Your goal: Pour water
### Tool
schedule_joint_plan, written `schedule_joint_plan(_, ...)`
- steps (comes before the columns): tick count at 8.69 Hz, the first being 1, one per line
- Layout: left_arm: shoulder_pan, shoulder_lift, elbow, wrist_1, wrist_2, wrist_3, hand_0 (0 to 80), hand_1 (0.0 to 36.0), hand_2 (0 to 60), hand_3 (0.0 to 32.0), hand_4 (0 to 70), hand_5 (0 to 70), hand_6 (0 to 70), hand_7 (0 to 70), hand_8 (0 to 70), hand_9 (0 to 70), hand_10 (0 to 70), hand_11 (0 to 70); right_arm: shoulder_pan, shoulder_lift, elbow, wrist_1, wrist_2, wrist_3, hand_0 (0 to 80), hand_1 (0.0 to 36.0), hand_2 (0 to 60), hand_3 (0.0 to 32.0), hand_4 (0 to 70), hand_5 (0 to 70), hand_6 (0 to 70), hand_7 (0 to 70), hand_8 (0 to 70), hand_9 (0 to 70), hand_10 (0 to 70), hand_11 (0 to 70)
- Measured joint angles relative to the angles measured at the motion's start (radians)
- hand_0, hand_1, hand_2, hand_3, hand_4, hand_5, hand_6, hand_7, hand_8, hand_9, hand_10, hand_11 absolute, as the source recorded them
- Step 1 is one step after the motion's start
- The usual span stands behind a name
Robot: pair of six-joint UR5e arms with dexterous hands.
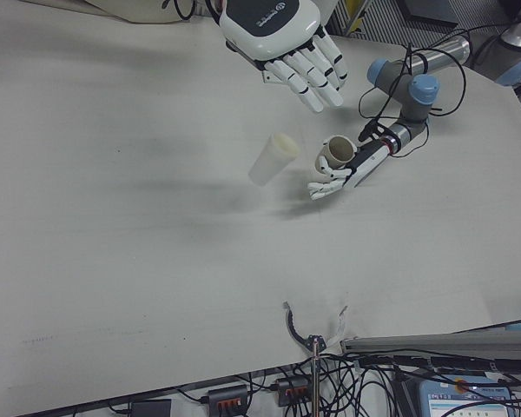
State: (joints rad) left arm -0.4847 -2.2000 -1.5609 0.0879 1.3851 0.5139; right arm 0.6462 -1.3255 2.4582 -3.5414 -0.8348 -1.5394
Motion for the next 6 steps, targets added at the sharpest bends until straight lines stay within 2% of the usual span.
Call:
schedule_joint_plan(1, 0.042, -0.024, 0.002, 0.006, 0.000, 0.031, 55.4, 36.0, 60.0, 0.0, 70.0, 70.0, 13.2, 22.0, 8.0, 10.8, 11.0, 18.1, -0.018, 0.004, -0.005, -0.005, 0.005, -0.036, 52.8, 13.0, 4.3, 0.0, 23.1, 41.3, 37.2, 44.4, 13.4, 17.8, 12.2, 19.3)
schedule_joint_plan(2, 0.077, -0.042, 0.005, 0.012, 0.000, 0.054, 54.8, 36.0, 60.0, 0.0, 70.0, 70.0, 13.0, 21.5, 7.9, 10.7, 11.0, 18.0, -0.034, 0.006, -0.022, -0.005, 0.010, -0.048, 52.1, 12.3, 3.1, 0.0, 20.9, 39.0, 36.1, 42.7, 13.4, 17.5, 12.2, 19.3)
schedule_joint_plan(3, 0.084, -0.051, 0.005, 0.018, 0.003, 0.063, 54.8, 36.0, 60.0, 0.0, 70.0, 70.0, 12.9, 21.2, 7.9, 10.5, 11.0, 18.0, -0.042, 0.002, -0.037, -0.001, 0.014, -0.037, 50.9, 11.0, 2.4, 0.0, 19.8, 33.2, 35.5, 39.1, 15.2, 19.8, 15.0, 23.3)
schedule_joint_plan(4, 0.040, -0.054, 0.004, 0.025, 0.031, 0.062, 54.8, 36.0, 60.0, 0.0, 70.0, 70.0, 13.0, 21.4, 8.0, 10.7, 11.0, 18.0, -0.031, -0.018, -0.049, 0.002, 0.040, 0.038, 50.5, 11.0, 3.2, 0.0, 19.7, 31.4, 33.2, 37.7, 14.4, 19.2, 14.9, 23.0)
schedule_joint_plan(5, -0.029, -0.053, 0.003, 0.034, 0.067, 0.058, 54.9, 36.0, 60.0, 0.0, 70.0, 70.0, 12.9, 21.2, 7.9, 10.6, 11.0, 18.0, -0.014, -0.052, -0.071, 0.000, 0.087, 0.171, 50.6, 11.6, 2.8, 0.0, 20.0, 30.2, 28.5, 34.8, 6.6, 8.1, 8.8, 14.3)
schedule_joint_plan(6, -0.100, -0.044, 0.001, 0.046, 0.091, 0.039, 55.1, 36.0, 60.0, 0.0, 70.0, 70.0, 12.9, 21.4, 7.9, 10.6, 10.9, 17.9, 0.010, -0.077, -0.113, -0.001, 0.121, 0.336, 51.1, 11.8, 1.4, 0.0, 19.9, 28.2, 25.6, 31.5, 5.0, 5.8, 5.8, 10.0)
